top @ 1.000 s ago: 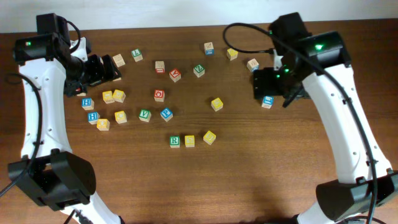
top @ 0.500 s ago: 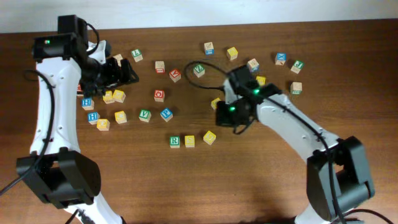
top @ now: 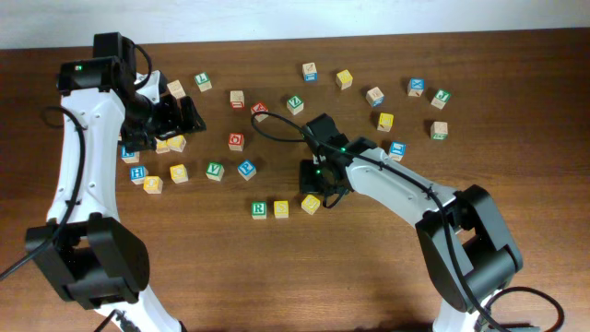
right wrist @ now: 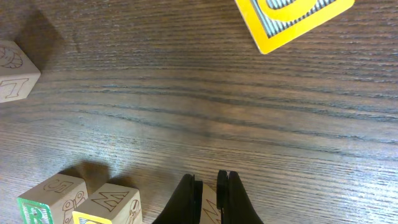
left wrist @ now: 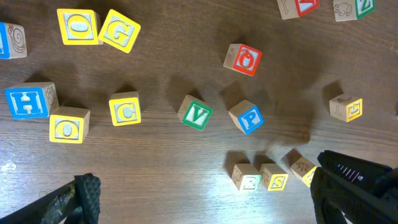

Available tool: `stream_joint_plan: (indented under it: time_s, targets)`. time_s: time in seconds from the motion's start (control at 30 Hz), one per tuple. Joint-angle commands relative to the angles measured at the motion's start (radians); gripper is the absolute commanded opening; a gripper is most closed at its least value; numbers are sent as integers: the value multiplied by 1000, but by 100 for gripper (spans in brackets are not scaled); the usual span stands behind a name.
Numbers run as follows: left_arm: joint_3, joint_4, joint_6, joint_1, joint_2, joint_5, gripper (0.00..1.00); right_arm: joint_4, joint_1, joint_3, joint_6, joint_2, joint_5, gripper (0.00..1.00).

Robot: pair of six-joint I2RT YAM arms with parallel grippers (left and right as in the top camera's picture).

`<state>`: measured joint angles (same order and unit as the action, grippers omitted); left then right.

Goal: Spell out RSS

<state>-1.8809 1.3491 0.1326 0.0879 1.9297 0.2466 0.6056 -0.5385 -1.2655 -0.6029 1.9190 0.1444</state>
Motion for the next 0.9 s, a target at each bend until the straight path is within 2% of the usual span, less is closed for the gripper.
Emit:
stream_joint_plan:
  time_s: [0.0, 0.87]
  targets:
    - [7, -3, 9, 5, -15, -7, 99, 11, 1, 2, -8, 5, -11, 4]
    - [16, -9, 9, -18, -15, -7, 99, 18, -1, 4, 3, 5, 216, 4]
